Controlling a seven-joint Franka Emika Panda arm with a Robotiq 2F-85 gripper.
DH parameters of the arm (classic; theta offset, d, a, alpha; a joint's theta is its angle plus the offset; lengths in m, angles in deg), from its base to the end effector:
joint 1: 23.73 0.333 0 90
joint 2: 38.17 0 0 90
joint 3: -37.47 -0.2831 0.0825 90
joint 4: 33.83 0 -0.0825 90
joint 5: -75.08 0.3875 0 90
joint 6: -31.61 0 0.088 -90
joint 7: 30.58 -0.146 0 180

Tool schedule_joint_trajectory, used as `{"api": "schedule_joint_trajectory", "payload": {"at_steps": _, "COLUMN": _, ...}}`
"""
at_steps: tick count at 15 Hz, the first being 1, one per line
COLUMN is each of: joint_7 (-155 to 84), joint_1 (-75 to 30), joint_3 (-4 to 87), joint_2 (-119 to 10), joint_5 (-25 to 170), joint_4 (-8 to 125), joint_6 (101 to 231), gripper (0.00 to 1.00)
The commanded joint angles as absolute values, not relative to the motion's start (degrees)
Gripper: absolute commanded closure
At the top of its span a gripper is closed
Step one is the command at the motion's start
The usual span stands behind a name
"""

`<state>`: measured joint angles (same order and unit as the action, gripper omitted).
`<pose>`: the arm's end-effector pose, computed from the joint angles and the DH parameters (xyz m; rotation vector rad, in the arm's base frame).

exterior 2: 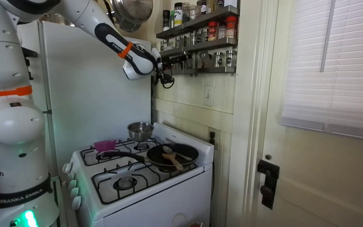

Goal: Put the spice bottle on the shelf

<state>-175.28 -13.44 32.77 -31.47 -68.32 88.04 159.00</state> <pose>0.5885 0.1204 0.5118 1.6944 -0.2044 2.3633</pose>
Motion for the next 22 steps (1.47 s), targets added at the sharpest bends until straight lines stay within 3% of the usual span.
{"api": "schedule_joint_trajectory", "payload": {"at_steps": 1, "joint_7": -176.1, "joint_1": -14.1, "joint_3": 32.4, "joint_2": -32.9, "joint_5": -70.0, "joint_4": 86.3, "joint_6": 159.5, "gripper": 0.77}}
{"api": "schedule_joint_trajectory", "payload": {"at_steps": 22, "joint_7": -175.9, "joint_1": -15.1, "joint_3": 32.3, "joint_2": -36.2, "joint_5": -68.8, "joint_4": 81.2, "joint_6": 162.9, "gripper": 0.77}}
